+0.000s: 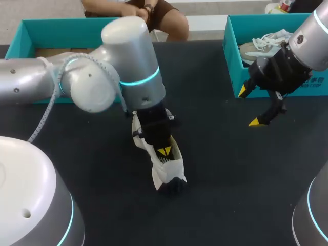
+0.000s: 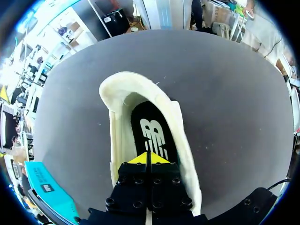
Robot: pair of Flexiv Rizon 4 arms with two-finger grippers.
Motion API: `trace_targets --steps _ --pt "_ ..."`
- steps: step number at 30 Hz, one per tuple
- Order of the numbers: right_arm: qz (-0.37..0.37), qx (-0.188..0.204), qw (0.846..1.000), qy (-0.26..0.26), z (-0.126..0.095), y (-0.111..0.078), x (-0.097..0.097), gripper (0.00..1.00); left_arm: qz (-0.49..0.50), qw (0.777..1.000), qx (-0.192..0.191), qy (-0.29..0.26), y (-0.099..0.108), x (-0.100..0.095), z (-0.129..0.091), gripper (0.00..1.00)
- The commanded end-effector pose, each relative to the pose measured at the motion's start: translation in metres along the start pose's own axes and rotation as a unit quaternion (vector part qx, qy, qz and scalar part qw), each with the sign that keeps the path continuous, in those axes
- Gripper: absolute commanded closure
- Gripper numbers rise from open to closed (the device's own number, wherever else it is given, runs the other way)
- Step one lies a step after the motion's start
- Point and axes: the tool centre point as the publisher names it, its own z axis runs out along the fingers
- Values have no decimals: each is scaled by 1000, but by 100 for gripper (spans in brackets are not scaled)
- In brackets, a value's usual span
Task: Take the shoe out of the shoebox, open the shoe tongue, remove and reinsert the insole, then place the shoe into the shoebox
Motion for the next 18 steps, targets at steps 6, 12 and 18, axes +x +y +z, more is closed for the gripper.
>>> trace_targets --steps 6,12,18 --pt "0 0 1000 -1 1 0 0 0 5 1000 -27 14 -5 3 23 100" --pt "0 0 1000 -1 1 0 0 0 6 999 -37 29 -7 10 38 100" --pt "0 0 1000 -1 1 0 0 0 7 999 -38 18 -14 10 18 100"
